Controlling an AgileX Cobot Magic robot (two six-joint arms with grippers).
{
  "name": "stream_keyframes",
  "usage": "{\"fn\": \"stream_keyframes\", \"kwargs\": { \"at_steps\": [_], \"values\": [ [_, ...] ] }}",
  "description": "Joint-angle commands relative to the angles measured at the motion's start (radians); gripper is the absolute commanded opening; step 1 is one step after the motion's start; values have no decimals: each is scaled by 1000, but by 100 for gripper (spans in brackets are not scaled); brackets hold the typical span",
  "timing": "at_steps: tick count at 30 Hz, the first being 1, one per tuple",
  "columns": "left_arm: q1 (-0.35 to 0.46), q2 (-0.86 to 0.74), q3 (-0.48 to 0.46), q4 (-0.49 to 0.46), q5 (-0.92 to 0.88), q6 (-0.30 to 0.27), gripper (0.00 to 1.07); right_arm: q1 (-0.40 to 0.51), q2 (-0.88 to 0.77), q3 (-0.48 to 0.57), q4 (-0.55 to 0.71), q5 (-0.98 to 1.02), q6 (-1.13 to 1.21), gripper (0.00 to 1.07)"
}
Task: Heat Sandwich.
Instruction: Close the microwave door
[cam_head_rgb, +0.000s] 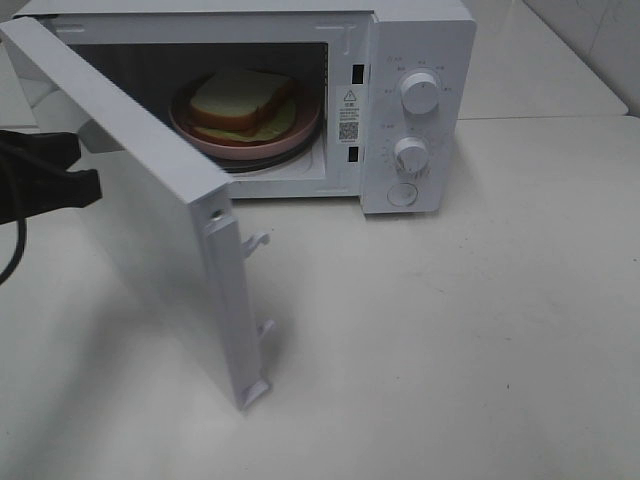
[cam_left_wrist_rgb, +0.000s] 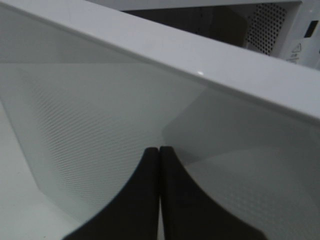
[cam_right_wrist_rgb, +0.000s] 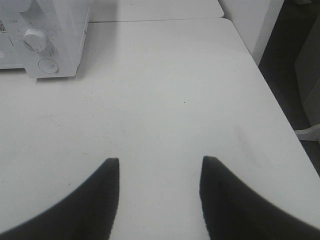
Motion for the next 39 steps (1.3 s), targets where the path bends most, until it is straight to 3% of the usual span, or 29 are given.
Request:
{"fn": "stream_keyframes", "kwargs": {
  "at_steps": [1,5,6,7,9,10,11,12,14,15,16,18,19,20,21,23,24,25,27,28,29,31,32,33,36,37,39],
  "values": [
    [-42,34,-30,-35,-29,42,0,-3,-30,2,-8,-3,6,51],
    [-128,106,-105,-198,-36,175,0,-3,-30,2,-8,-3,6,51],
    [-128,106,-105,-198,-36,175,0,-3,-30,2,-8,-3,6,51],
    [-167,139,-143,-288,-37,261,0,-3,-30,2,-8,-3,6,51],
    [-203,167,-179,-382,-37,341,0,-3,-30,2,-8,-3,6,51],
    [-203,167,-179,-382,-37,341,0,-3,-30,2,-8,-3,6,51],
    [-224,179,-200,-427,-39,389,0,-3,-30,2,-8,-3,6,51],
    [-266,210,-242,-541,-50,491,0,-3,-30,2,-8,-3,6,51],
    [-304,240,-278,-648,-78,592,0,-3,-30,2,-9,-3,6,51],
    [-304,240,-278,-648,-78,592,0,-3,-30,2,-9,-3,6,51],
    [-340,270,-314,-735,-110,697,0,-3,-30,2,-9,-3,6,51],
    [-377,301,-353,-810,-132,819,0,-3,-30,2,-9,-3,6,51],
    [-377,301,-353,-810,-132,819,0,-3,-30,2,-9,-3,6,51],
    [-406,336,-398,-877,-145,929,0,-3,-30,2,-9,-3,6,51],
    [-421,353,-420,-907,-152,989,0,-3,-30,2,-9,-3,6,51],
    [-446,385,-458,-953,-170,1089,0,-3,-30,2,-9,-3,6,51],
    [-446,385,-458,-953,-170,1089,0,-3,-30,2,-9,-3,6,51],
    [-466,416,-494,-984,-188,1182,0,-3,-30,2,-9,-3,6,51],
    [-482,450,-530,-1002,-207,1276,0,-3,-30,2,-9,-3,6,51],
    [-482,450,-530,-1002,-207,1276,0,-3,-30,2,-9,-3,6,51],
    [-492,480,-565,-1013,-229,1356,0,-3,-30,2,-9,-3,6,51],
    [-493,504,-596,-1029,-238,1422,0,-3,-30,2,-9,-3,6,51],
    [-493,526,-625,-1043,-237,1489,0,-3,-30,2,-9,-3,6,51],
    [-493,526,-625,-1043,-237,1489,0,-3,-30,2,-9,-3,6,51],
    [-493,557,-662,-1053,-238,1598,0,-3,-30,2,-9,-3,6,51],
    [-493,579,-684,-1053,-239,1658,0,-3,-30,2,-10,-3,6,51],
    [-493,591,-694,-1053,-240,1686,0,-3,-30,2,-10,-3,6,51]
  ]
}}
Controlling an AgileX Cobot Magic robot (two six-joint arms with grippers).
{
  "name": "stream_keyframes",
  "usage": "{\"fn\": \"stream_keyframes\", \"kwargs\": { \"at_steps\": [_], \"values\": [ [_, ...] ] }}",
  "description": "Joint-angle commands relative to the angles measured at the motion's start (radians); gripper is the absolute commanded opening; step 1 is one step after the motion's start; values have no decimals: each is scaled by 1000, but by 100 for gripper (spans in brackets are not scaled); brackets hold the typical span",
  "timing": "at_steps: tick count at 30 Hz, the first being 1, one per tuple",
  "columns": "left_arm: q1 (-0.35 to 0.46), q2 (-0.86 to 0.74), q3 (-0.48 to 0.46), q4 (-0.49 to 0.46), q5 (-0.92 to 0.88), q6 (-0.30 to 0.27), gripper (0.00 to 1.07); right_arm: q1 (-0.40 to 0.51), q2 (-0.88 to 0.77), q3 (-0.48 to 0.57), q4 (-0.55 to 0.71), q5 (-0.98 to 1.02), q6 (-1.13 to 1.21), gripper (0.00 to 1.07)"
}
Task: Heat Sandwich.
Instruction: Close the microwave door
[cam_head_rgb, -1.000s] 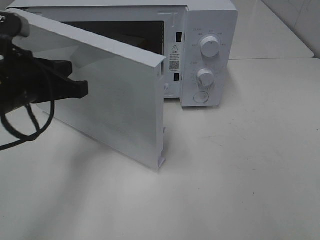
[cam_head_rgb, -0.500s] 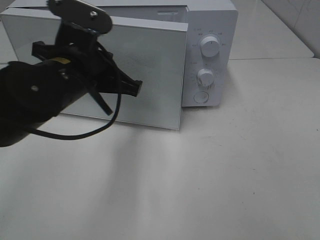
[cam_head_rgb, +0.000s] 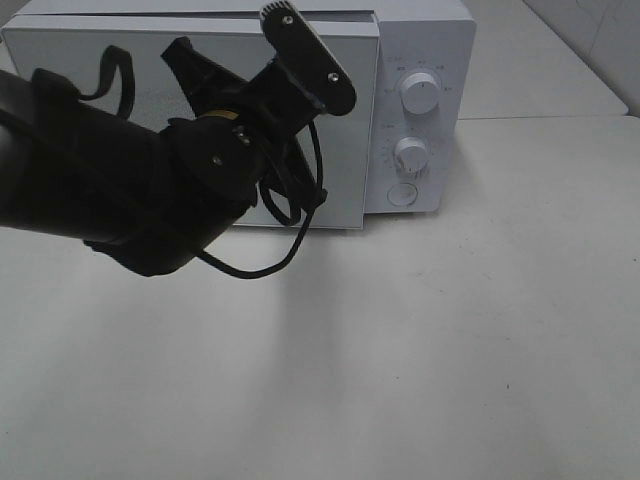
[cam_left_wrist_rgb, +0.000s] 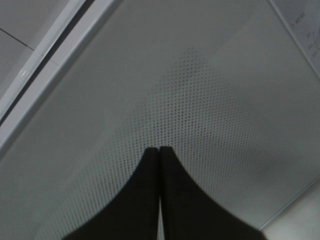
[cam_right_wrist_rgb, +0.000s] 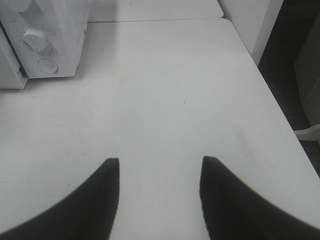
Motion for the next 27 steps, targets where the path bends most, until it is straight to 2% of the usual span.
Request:
{"fn": "stream_keyframes", "kwargs": {
  "at_steps": [1,3,4,6,7,12,27],
  "values": [
    [-7,38,-39,-12,-15,109,0,-3,-30,2,-9,-3,6,51],
    [-7,68,-60,-12,-19,163,0,-3,-30,2,-9,-3,6,51],
    [-7,68,-60,-12,-19,163,0,-3,-30,2,-9,-3,6,51],
    [-7,85,-73,-10,-22,200,0,-3,-30,2,-9,-3,6,51],
    [-7,96,-85,0,-22,234,0,-3,-30,2,-9,-3,6,51],
    [-3,119,-117,8,-45,284,0,-3,-30,2,-9,-3,6,51],
    [78,138,-129,72,-40,285,0,-3,-30,2,-9,-3,6,51]
  ]
}}
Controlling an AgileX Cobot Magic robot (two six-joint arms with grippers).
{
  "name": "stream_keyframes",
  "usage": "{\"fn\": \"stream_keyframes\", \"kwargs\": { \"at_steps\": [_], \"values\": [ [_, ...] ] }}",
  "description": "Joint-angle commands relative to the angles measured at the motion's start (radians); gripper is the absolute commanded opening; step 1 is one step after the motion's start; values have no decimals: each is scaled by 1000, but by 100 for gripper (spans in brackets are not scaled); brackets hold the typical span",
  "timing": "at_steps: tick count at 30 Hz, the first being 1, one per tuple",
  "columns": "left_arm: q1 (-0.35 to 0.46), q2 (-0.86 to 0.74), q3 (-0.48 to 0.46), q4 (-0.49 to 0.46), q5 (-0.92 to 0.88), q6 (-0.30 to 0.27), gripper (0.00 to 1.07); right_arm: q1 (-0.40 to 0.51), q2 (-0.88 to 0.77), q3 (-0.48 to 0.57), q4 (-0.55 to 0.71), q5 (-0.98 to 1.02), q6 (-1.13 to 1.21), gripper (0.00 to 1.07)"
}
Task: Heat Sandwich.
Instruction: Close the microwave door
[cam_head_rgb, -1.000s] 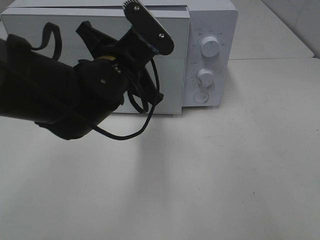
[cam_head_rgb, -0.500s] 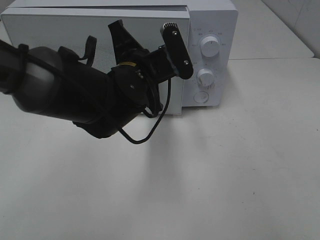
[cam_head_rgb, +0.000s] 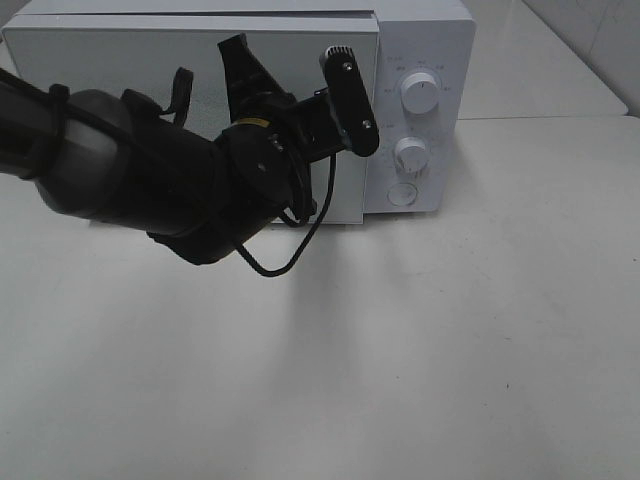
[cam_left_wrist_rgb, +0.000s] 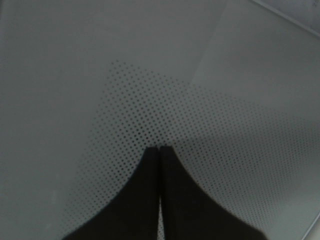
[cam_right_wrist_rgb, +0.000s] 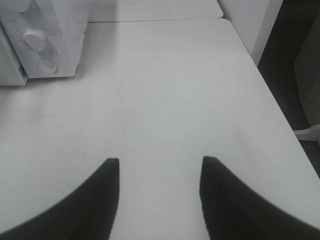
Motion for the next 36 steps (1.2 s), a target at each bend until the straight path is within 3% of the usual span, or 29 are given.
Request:
{"fn": "stream_keyframes", "kwargs": {
  "at_steps": [1,16,36],
  "values": [
    [40,1,-10,26,-35,-3,0,-3,-30,2,-9,-3,6,51],
    [88,3,-10,45,-38,-16,0,-3,-30,2,-10,-3,6,51],
    [76,3,-10,31,-61,-21,0,-3,-30,2,-10,-3,6,51]
  ]
}}
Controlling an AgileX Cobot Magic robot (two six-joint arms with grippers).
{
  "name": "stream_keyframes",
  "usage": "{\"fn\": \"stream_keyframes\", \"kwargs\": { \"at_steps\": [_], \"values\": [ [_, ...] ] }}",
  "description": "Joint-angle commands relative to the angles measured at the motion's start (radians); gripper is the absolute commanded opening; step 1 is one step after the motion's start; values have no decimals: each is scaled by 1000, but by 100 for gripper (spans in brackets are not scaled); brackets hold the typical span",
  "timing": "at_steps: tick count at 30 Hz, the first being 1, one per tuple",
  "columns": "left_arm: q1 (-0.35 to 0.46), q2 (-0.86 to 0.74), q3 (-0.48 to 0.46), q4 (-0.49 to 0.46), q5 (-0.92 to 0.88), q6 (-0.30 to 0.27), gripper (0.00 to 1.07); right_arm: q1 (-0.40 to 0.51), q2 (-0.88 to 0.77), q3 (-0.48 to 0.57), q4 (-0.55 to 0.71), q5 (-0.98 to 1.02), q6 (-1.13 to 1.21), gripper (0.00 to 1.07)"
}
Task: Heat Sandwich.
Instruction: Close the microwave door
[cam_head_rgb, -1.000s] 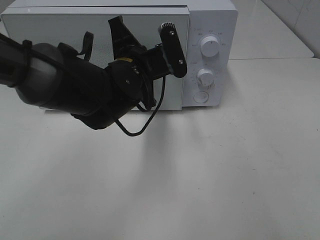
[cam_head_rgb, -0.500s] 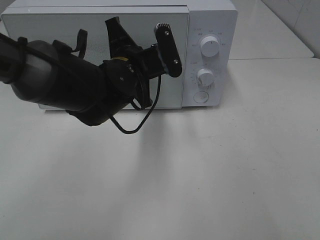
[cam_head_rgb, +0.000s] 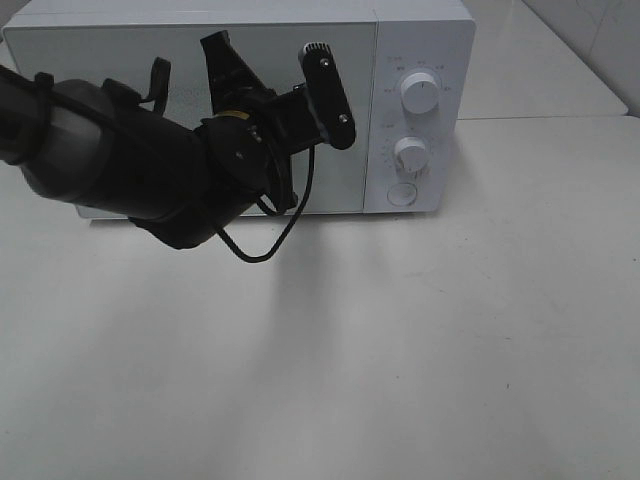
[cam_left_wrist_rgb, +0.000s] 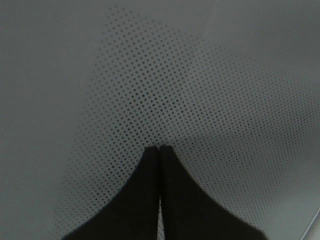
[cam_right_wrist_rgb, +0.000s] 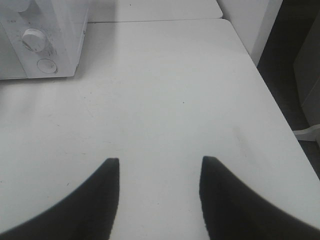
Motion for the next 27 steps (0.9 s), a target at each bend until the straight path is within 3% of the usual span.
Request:
{"fn": "stream_keyframes", "kwargs": {
  "at_steps": [1,6,10,15,19,22,24,27],
  "values": [
    [16,0,-13,-9,-91,-14,0,-3,-30,2,-7,-3,6,51],
    [-16,-4,-13,-99,-91,-80,0,-3,-30,2,-7,-3,6,51],
    [-37,-56,-10,-263,-33,-151,0,-3,-30,2,-7,-3,6,51],
    [-37,-91,-10,-347,9,-181,0,-3,-30,2,-7,-3,6,51],
    [-37,-172,-10,-461,85,-246,0,-3,-30,2,-7,-3,6,51],
    [-37,-200,-10,-498,116,-264,0,-3,-30,2,-7,-3,6,51],
    [-32,-242,-10,-552,175,-312,0,-3,-30,2,-7,-3,6,51],
    [-28,-272,-10,-590,233,-323,0,-3,-30,2,-7,-3,6,51]
  ]
}}
